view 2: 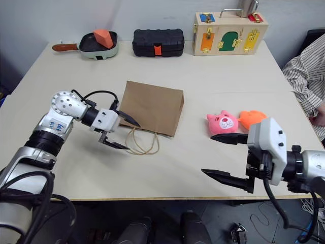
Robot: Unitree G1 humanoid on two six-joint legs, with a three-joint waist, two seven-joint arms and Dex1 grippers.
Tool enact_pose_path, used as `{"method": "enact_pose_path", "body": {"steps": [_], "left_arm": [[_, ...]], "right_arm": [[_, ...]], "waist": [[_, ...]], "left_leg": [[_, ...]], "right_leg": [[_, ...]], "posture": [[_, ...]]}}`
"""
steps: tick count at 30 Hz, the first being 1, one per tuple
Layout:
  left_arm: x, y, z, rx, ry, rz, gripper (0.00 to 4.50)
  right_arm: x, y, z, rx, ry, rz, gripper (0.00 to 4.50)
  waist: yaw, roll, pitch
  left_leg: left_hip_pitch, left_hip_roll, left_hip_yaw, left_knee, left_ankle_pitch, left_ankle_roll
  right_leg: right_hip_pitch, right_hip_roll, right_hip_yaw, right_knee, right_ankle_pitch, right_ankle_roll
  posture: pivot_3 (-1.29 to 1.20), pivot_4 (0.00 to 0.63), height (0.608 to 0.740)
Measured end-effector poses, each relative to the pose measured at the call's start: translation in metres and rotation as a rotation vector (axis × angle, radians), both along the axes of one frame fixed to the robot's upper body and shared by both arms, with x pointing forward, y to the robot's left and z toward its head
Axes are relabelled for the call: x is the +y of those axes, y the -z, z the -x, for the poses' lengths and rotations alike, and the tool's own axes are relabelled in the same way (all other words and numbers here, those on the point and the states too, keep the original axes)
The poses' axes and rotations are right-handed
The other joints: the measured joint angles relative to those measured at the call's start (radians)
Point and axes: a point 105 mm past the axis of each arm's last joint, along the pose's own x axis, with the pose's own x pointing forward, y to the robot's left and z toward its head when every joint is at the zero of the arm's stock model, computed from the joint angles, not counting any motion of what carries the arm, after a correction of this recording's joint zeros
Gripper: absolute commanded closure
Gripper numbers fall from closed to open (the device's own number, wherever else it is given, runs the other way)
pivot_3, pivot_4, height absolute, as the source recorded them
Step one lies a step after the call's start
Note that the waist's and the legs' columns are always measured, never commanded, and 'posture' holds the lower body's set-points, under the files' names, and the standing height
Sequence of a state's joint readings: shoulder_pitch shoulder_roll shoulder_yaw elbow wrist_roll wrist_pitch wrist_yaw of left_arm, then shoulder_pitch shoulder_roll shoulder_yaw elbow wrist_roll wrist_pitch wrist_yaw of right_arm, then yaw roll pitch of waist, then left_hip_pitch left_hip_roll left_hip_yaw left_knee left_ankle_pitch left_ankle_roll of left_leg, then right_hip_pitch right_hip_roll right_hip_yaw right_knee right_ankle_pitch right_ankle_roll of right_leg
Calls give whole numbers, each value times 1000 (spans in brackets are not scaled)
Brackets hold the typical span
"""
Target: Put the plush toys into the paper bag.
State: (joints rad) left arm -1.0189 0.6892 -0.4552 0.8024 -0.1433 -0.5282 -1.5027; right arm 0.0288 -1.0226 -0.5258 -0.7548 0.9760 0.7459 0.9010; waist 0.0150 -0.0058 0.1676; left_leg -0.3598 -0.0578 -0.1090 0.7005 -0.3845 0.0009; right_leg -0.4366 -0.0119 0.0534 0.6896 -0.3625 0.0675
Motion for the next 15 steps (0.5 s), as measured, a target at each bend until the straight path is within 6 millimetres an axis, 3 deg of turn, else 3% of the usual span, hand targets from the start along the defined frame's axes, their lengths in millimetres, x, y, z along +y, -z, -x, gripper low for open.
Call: {"method": "enact_pose_path", "body": {"steps": [4,11,15], "left_arm": [[0,1,1,21,19,-39,28],[6,4,1,-12,66,-100,28],[8,12,1,-1,77,-127,901]], "right_arm": [[-3,3,-2,7,40,-13,0],[-4,8,-3,24,79,-33,0],[-2,5,-4,17,89,-55,0]], "waist": [[-11,-2,-1],[-17,-2,-1],[-18,-2,-1]], "left_leg": [[-11,0,0,7,0,0],[-11,0,0,10,0,0],[-11,0,0,10,0,0]], "right_leg": [[-10,0,0,5,0,0],[-9,-1,0,6,0,0],[-9,-1,0,6,0,0]], "posture": [[0,150,740],[0,150,740],[0,150,740]]}}
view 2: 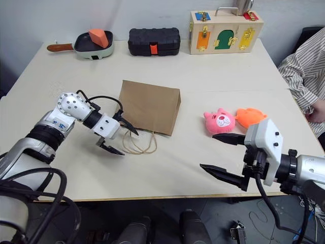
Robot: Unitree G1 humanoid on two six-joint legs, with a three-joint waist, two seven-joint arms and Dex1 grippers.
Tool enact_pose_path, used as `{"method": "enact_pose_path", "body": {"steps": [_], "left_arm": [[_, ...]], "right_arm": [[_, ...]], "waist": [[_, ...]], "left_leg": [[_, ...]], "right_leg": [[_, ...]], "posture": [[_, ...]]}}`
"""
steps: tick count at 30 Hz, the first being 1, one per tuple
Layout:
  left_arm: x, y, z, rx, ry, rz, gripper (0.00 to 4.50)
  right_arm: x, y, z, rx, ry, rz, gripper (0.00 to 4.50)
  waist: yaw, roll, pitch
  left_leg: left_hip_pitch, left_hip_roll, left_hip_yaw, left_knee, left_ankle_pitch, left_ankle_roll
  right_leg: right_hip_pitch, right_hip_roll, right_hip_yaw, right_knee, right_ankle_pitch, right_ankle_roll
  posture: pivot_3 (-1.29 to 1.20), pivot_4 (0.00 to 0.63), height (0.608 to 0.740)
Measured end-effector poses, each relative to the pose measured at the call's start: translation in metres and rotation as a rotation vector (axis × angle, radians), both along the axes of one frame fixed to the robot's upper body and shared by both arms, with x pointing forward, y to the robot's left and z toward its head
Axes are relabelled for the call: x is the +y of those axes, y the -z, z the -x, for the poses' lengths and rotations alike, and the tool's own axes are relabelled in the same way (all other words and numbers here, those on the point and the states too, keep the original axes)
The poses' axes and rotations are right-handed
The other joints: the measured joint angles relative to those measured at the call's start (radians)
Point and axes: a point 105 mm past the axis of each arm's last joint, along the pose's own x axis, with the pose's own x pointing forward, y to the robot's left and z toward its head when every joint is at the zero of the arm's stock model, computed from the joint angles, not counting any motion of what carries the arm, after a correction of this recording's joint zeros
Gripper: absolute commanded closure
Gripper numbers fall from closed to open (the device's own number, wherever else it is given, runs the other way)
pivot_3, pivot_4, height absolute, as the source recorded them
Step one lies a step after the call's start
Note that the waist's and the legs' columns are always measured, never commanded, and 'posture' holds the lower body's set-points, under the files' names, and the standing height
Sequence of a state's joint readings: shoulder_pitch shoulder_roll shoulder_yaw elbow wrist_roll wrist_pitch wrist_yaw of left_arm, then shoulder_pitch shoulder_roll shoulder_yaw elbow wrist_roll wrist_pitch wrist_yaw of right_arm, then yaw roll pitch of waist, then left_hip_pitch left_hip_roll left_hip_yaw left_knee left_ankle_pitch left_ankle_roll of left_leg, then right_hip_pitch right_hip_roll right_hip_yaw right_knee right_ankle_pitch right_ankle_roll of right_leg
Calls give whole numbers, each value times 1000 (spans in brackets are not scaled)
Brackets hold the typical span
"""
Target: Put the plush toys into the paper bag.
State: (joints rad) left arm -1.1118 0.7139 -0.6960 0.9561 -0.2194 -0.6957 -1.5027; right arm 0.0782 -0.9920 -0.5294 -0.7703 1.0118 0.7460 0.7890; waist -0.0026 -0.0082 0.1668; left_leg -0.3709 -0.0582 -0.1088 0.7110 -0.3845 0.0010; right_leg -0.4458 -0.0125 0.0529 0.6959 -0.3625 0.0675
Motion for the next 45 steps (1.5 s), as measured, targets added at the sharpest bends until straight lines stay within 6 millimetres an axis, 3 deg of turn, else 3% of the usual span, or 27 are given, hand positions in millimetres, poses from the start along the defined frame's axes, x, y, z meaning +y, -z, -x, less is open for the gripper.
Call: {"method": "enact_pose_path", "body": {"steps": [10,12,20,26,33,36,41,45], "left_arm": [[-7,10,4,41,14,10,4127],[-13,10,8,60,31,46,4466],[-32,4,46,190,117,149,4466],[-36,10,77,262,183,149,4466],[-37,34,80,240,169,125,4466],[-38,33,78,238,143,159,3900],[-35,23,73,251,79,219,2331],[-22,0,66,280,-32,261,2331]], "right_arm": [[7,1,11,31,-96,29,0],[8,-2,11,22,-110,31,0],[9,-4,10,17,-129,40,0],[9,-2,11,27,-140,42,0],[6,12,13,61,-155,92,0],[7,13,14,56,-169,100,0],[9,13,13,50,-178,105,0],[10,16,14,64,-187,101,0]], "waist": [[0,0,0],[0,0,0],[-1,0,0],[1,0,0],[4,0,0],[3,0,0],[3,0,0],[2,0,0]], "left_leg": [[-1,0,0,2,0,1],[-1,0,0,2,0,1],[-1,0,-1,2,0,1],[-1,0,-1,3,0,1],[-1,0,0,4,0,1],[-1,0,0,4,0,1],[0,0,0,4,0,1],[0,0,0,4,0,1]], "right_leg": [[0,0,0,1,0,0],[0,0,0,1,0,0],[0,0,0,1,0,0],[1,0,0,0,0,0],[1,0,0,-1,0,0],[1,0,0,-1,0,0],[1,0,0,-1,0,0],[1,0,0,0,0,0]], "posture": [[0,150,740],[0,150,740],[0,150,740],[0,150,740],[0,150,740],[0,150,740],[0,150,740],[0,150,740]]}}
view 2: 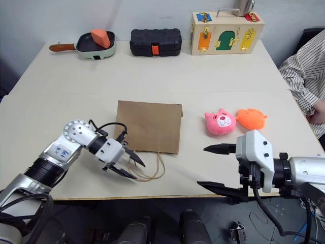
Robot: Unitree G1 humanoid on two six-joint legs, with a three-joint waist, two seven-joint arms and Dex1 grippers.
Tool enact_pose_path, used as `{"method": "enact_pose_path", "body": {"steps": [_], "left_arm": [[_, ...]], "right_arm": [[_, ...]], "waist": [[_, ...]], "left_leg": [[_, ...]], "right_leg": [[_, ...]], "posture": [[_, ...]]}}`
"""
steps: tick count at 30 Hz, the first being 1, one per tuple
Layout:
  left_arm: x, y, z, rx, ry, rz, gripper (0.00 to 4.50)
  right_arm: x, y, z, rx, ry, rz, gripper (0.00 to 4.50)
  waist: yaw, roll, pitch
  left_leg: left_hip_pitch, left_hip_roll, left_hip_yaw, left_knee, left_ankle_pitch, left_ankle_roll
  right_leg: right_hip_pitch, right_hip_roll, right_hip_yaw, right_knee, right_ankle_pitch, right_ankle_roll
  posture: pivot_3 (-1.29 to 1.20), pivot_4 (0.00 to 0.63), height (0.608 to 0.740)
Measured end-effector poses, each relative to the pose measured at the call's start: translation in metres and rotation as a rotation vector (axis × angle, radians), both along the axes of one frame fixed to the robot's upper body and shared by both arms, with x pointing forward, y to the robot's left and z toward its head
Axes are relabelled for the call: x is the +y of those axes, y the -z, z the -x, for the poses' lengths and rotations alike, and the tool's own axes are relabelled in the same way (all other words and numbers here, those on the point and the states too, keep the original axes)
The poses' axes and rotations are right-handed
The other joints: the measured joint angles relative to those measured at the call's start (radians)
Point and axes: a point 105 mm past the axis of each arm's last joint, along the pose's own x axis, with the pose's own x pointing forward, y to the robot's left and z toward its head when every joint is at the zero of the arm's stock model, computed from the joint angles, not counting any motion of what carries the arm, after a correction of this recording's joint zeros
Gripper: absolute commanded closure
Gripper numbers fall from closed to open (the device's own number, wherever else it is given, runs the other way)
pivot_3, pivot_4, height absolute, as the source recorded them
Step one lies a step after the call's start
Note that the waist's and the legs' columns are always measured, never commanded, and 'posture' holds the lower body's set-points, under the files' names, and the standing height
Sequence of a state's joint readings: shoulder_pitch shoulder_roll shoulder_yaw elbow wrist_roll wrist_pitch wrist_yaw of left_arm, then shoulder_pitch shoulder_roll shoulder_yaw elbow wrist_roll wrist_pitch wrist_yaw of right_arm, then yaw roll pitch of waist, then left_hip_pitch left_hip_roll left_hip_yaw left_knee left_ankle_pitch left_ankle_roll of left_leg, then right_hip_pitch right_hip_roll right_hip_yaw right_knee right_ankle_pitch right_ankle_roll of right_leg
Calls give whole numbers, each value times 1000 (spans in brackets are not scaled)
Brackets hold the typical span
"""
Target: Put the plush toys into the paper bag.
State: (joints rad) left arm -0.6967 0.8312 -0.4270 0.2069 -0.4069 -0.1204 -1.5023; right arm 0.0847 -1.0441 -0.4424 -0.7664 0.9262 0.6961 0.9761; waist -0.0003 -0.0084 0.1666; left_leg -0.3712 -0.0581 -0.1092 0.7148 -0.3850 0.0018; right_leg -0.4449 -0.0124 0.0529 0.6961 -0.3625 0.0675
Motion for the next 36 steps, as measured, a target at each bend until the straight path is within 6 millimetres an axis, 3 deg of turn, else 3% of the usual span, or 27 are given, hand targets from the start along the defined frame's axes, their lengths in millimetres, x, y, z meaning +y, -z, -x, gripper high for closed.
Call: {"method": "enact_pose_path", "body": {"steps": [6,13,22,25,30,36], "left_arm": [[-1,-24,-16,-38,-45,14,2331],[-12,-6,-8,-87,94,-79,2331],[-6,8,-13,-163,153,-154,2331],[-6,16,-13,-177,177,-171,2854],[-14,26,-17,-189,195,-156,4360],[-17,26,-18,-168,178,-133,4471]], "right_arm": [[0,0,0,0,8,-17,0],[0,0,-3,-7,33,-34,0],[1,1,-2,-3,43,-39,0],[1,2,-2,0,41,-37,0],[1,1,-2,-5,42,-37,0],[1,1,-2,-3,40,-37,0]], "waist": [[4,0,0],[0,0,0],[1,0,0],[2,0,0],[2,0,0],[0,0,0]], "left_leg": [[0,-1,0,0,0,0],[0,0,0,0,0,0],[0,0,0,0,0,0],[0,0,0,0,0,0],[0,-1,0,1,0,0],[0,0,0,1,0,0]], "right_leg": [[1,0,0,0,0,0],[0,0,0,0,0,0],[0,0,0,0,0,0],[0,-1,0,0,0,0],[0,-1,0,-1,0,0],[0,0,0,0,0,0]], "posture": [[0,150,740],[0,150,740],[0,150,740],[0,150,740],[0,150,740],[0,150,740]]}}
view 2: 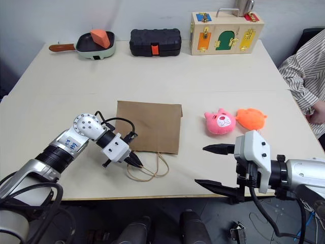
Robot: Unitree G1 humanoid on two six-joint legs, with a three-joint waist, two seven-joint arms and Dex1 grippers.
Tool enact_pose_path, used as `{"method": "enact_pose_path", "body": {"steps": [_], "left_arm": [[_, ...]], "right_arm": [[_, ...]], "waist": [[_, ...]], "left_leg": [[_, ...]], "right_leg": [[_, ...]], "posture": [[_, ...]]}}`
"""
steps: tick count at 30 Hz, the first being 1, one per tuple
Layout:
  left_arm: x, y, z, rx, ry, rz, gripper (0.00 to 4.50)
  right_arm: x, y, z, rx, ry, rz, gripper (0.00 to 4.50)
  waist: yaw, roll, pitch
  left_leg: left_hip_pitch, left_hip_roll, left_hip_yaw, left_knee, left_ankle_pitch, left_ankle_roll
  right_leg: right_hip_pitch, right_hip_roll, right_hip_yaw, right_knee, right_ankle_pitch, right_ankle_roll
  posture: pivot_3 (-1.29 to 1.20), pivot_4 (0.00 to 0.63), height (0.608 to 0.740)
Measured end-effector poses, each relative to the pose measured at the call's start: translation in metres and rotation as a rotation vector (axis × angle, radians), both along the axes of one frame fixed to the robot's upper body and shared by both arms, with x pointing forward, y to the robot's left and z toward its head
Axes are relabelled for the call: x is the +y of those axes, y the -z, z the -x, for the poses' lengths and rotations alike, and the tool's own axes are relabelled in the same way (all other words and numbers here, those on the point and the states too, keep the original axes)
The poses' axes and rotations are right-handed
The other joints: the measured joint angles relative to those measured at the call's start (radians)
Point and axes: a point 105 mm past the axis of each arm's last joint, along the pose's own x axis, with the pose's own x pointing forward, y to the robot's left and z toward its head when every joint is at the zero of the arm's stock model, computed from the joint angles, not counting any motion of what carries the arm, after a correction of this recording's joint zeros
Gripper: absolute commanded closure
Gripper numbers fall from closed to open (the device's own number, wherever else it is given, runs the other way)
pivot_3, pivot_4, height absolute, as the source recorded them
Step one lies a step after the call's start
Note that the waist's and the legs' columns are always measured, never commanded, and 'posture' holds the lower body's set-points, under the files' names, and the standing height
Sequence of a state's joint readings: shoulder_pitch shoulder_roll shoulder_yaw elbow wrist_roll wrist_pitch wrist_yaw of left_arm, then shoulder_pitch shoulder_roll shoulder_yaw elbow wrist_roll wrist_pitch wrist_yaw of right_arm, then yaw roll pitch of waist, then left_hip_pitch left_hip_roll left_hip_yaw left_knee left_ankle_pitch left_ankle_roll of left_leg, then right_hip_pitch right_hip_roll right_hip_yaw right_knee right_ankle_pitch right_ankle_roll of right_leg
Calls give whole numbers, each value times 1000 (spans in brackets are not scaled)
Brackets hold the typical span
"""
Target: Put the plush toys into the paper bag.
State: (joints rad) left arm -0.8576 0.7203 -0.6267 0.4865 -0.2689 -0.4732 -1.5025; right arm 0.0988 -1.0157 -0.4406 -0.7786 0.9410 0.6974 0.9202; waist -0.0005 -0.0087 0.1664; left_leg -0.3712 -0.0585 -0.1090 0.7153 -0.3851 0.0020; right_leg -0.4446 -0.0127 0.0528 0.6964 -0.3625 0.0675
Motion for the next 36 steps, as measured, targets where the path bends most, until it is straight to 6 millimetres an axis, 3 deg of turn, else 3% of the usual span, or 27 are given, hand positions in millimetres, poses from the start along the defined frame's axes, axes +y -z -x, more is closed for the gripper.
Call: {"method": "enact_pose_path", "body": {"steps": [2,7,11,16,20,28,36], "left_arm": [[-3,-5,-1,61,-47,46,4471],[-24,-43,-6,275,-161,249,4471],[-32,-78,-9,375,-235,356,4500],[-38,-87,-9,417,-273,402,4500],[-39,-91,-9,423,-292,423,4500],[-46,-95,-6,420,-291,437,4500],[-48,-90,-2,419,-292,422,4500]], "right_arm": [[0,0,0,-2,1,1,0],[4,4,-4,-19,1,10,0],[10,9,-8,-38,6,-12,1196],[16,19,-18,-65,14,-2,2880],[26,36,-41,-110,45,4,4314],[62,68,-83,-172,119,-36,4415],[88,64,-100,-164,164,-161,4415]], "waist": [[0,0,0],[2,0,0],[-3,0,0],[-4,0,0],[-4,0,0],[-6,0,0],[-14,0,0]], "left_leg": [[0,0,0,0,0,0],[-1,0,-1,1,0,0],[0,0,-1,1,0,0],[0,0,-1,1,0,0],[1,0,0,1,0,0],[1,-1,0,1,0,-1],[1,-1,-1,1,0,-1]], "right_leg": [[0,0,0,1,0,0],[0,0,0,1,0,0],[0,1,0,2,0,0],[0,1,0,1,0,0],[-1,1,0,0,0,0],[-2,0,0,1,0,0],[-2,0,-2,2,0,0]], "posture": [[0,150,740],[0,150,740],[0,150,740],[0,150,740],[0,150,740],[0,150,740],[0,150,740]]}}
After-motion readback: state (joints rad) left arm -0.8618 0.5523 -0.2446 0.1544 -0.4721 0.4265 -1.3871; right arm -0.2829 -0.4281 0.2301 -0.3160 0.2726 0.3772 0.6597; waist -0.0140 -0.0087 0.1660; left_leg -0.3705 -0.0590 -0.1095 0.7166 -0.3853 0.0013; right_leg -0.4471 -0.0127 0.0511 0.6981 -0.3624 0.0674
